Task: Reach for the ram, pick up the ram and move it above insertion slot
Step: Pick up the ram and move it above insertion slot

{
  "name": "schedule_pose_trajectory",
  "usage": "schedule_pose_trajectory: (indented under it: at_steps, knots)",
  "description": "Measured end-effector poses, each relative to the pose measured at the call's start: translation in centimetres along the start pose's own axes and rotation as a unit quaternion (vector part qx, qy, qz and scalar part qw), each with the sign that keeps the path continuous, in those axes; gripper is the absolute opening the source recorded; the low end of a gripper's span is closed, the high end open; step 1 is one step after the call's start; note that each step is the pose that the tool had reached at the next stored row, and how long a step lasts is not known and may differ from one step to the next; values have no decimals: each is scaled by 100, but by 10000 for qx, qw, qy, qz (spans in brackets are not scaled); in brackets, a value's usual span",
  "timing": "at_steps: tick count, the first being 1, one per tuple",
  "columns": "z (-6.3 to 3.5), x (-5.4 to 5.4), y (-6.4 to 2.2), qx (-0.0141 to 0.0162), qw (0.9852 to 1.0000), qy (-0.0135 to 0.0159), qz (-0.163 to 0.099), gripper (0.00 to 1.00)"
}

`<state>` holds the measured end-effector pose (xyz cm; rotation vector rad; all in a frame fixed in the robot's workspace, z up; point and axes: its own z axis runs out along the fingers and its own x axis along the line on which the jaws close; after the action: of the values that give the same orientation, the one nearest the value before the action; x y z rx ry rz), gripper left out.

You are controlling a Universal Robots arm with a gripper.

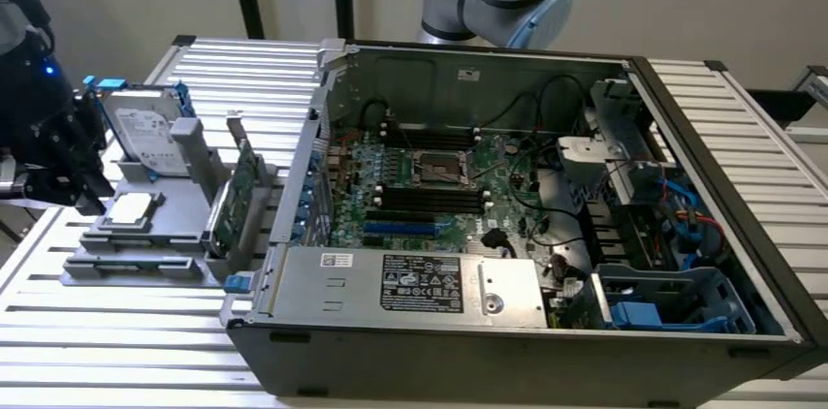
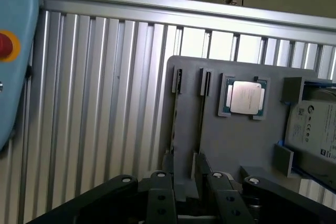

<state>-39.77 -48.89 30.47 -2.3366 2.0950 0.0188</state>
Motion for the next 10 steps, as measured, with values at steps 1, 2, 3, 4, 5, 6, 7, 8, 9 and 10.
schedule_pose_trajectory:
  at_steps: [1, 2, 3, 4, 5, 6, 7, 8, 9, 10]
  knots:
    - [18, 5, 0, 0, 10000, 0, -2, 31]
    - [37, 11, 2, 0, 10000, 0, -5, 31]
    - [56, 16, 2, 0, 10000, 0, -6, 31]
    - [73, 20, 4, 0, 10000, 0, -7, 31]
    - [91, 24, 5, 0, 10000, 0, -7, 31]
    - [109, 29, 6, 0, 10000, 0, -8, 31]
    - [128, 32, 8, 1, 10000, 0, -8, 31]
    - [146, 36, 9, 1, 10000, 0, -8, 31]
    - [164, 38, 11, 0, 10000, 0, -8, 31]
    - [182, 41, 14, 0, 10000, 0, -8, 31]
